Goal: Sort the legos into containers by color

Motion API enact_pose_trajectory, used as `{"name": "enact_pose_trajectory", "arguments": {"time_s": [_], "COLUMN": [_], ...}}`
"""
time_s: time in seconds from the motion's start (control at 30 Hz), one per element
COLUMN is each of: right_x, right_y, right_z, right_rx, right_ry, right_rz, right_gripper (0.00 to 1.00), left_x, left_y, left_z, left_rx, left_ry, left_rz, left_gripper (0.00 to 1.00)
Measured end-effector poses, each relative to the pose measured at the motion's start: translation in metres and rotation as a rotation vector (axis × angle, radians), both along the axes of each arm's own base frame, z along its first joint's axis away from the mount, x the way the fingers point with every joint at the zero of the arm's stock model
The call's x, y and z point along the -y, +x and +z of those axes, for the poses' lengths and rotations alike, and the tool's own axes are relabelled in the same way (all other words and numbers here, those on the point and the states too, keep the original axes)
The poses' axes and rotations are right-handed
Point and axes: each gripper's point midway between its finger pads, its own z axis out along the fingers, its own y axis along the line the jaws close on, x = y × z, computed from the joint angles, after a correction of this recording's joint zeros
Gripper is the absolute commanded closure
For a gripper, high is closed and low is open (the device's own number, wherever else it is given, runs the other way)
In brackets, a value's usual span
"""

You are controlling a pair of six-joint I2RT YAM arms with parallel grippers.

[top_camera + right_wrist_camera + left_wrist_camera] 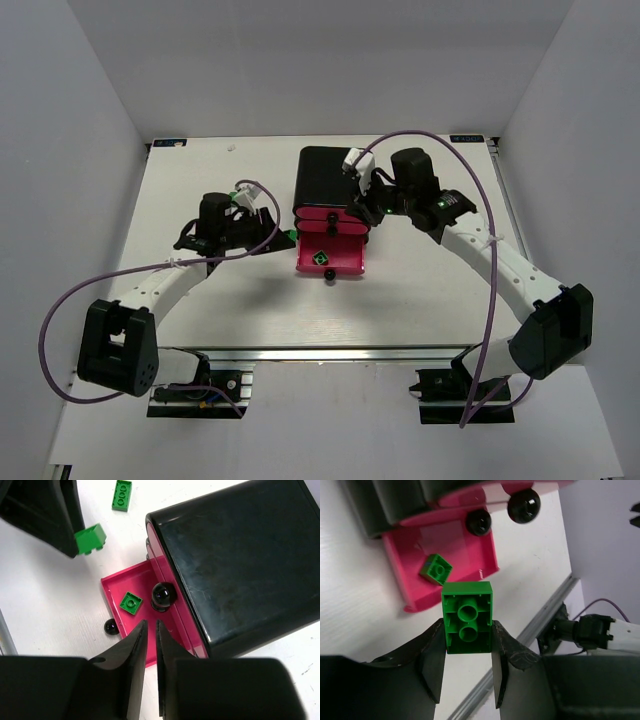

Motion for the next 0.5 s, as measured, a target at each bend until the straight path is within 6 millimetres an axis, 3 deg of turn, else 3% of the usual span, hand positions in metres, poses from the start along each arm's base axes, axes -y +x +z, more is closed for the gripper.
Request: {"name": "enact_pose_trajectory", "arguments": {"time_s": [0.23,0.37,0.5], "right_x": [0.003,0.002,0.002], "right_y": [0.002,0.001,0.000], "right_z": [0.000,0.000,0.000], "right_rx": [-0.021,-0.031,-0.041], "right_ry": [0.013,0.020,0.026], "right_rz": [-0.018,-0.017,-0.018], "right_gripper": [0.72,0.68,0.66], "left_x": [0.027,0.044,0.053], "left_y": [-0.011,-0.008,-0.002], "left_z": [-0.003,-0.030,-0.061], "left_rx": [-0.049,-0.120,-0.201], "left_ry": [-0.042,-0.034,0.015], "left_rz": [-0.045,-0.045,-0.023], "left_gripper": [0.76,0.68,0.33]}}
